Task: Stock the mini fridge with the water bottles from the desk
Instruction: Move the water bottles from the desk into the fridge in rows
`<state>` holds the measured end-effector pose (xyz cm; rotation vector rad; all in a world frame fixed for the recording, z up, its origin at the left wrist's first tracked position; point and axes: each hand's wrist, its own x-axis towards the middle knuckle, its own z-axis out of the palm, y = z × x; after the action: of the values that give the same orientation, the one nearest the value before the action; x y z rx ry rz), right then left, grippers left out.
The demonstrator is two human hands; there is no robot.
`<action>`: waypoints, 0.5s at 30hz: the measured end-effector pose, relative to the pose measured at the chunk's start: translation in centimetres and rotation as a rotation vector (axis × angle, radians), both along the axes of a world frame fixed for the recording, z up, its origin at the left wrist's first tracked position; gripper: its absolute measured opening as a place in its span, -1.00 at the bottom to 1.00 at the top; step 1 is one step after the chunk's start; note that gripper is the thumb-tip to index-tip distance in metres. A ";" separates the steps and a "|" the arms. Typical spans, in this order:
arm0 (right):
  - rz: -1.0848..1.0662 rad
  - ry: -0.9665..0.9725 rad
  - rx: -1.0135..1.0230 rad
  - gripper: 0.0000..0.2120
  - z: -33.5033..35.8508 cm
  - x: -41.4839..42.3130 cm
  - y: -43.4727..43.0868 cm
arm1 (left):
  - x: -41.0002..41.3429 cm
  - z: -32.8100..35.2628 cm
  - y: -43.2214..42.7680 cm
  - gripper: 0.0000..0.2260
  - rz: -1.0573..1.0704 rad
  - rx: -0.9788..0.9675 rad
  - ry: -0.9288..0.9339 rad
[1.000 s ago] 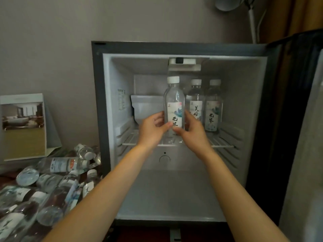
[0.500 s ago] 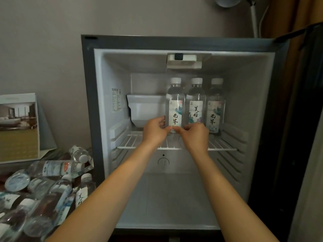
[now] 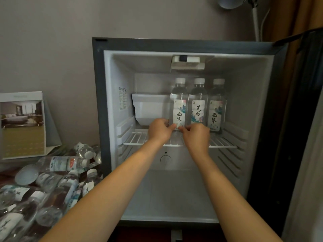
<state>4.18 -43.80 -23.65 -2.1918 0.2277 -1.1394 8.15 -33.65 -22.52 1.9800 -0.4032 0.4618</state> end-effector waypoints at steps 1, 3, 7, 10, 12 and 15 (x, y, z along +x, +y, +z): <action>-0.009 -0.010 -0.013 -0.74 -0.2 0.0 0.1 | -0.1 0.1 0.1 -0.74 0.002 0.016 0.009; -0.018 -0.023 -0.028 -0.79 -0.4 0.1 0.0 | -0.6 0.2 0.4 -0.75 0.002 0.088 0.017; 0.033 -0.058 -0.035 -0.86 -0.6 -0.2 -0.1 | -2.1 0.3 1.3 -0.63 -0.027 0.211 -0.029; 0.048 -0.188 -0.017 -0.82 -0.6 -1.5 0.6 | -4.3 -0.1 2.8 -0.61 -0.028 0.192 -0.097; 0.089 -0.285 -0.003 -0.83 -1.0 -3.0 1.8 | -6.0 -0.9 4.4 -0.70 -0.016 0.120 -0.181; 0.211 -0.317 0.009 -0.86 -2.5 -4.9 4.4 | -8.9 -3.4 7.7 -0.79 -0.020 -0.009 -0.308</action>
<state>-0.71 -39.39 -26.16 -1.9392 -0.1320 -1.3363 -0.74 -25.98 -25.88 1.8976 -0.6107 0.7581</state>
